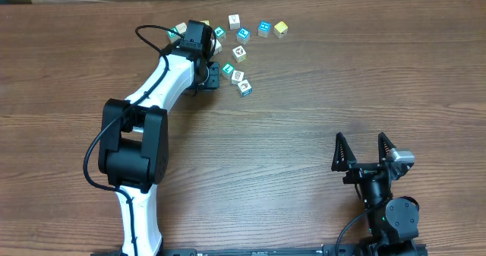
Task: Form a horizontal line
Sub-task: 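Close the left gripper around the pretzel-picture block with red edge, then lift the pretzel block and carry it toward the table center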
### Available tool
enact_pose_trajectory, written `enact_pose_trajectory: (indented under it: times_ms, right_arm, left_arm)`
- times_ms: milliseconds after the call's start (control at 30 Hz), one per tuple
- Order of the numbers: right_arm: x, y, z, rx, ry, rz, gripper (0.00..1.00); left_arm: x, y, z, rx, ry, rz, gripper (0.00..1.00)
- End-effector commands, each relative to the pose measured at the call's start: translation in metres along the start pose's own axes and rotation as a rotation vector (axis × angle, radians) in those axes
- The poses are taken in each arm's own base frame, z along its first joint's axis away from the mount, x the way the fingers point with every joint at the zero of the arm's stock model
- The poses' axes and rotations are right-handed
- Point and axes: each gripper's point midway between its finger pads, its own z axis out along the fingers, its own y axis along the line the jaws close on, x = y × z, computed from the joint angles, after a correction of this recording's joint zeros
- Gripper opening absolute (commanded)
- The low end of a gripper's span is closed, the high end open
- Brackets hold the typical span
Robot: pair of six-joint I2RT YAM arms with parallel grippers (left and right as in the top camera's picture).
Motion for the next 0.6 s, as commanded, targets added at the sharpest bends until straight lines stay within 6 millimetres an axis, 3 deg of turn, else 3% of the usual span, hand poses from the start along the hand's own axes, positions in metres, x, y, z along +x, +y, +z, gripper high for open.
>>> enact_pose_trajectory:
  times_ms: [0, 333, 433, 567]
  right_arm:
    - [0.0017, -0.0015, 0.0001, 0.002, -0.004, 0.0, 1.0]
    - [0.0017, -0.0015, 0.0001, 0.002, -0.004, 0.0, 1.0]
    - [0.0017, -0.0015, 0.0001, 0.002, -0.004, 0.0, 1.0]
    - [0.0017, -0.0015, 0.0001, 0.002, -0.004, 0.0, 1.0]
  left_arm:
    - [0.0023, -0.0006, 0.0046, 0.002, 0.009, 0.012, 0.43]
    - [0.0068, 0.0007, 0.0103, 0.0, 0.01, 0.012, 0.44]
    - [0.0033, 0.0, 0.0112, 0.003, -0.007, 0.012, 0.35]
    - [0.0022, -0.0011, 0.0112, 0.006, -0.012, 0.012, 0.32]
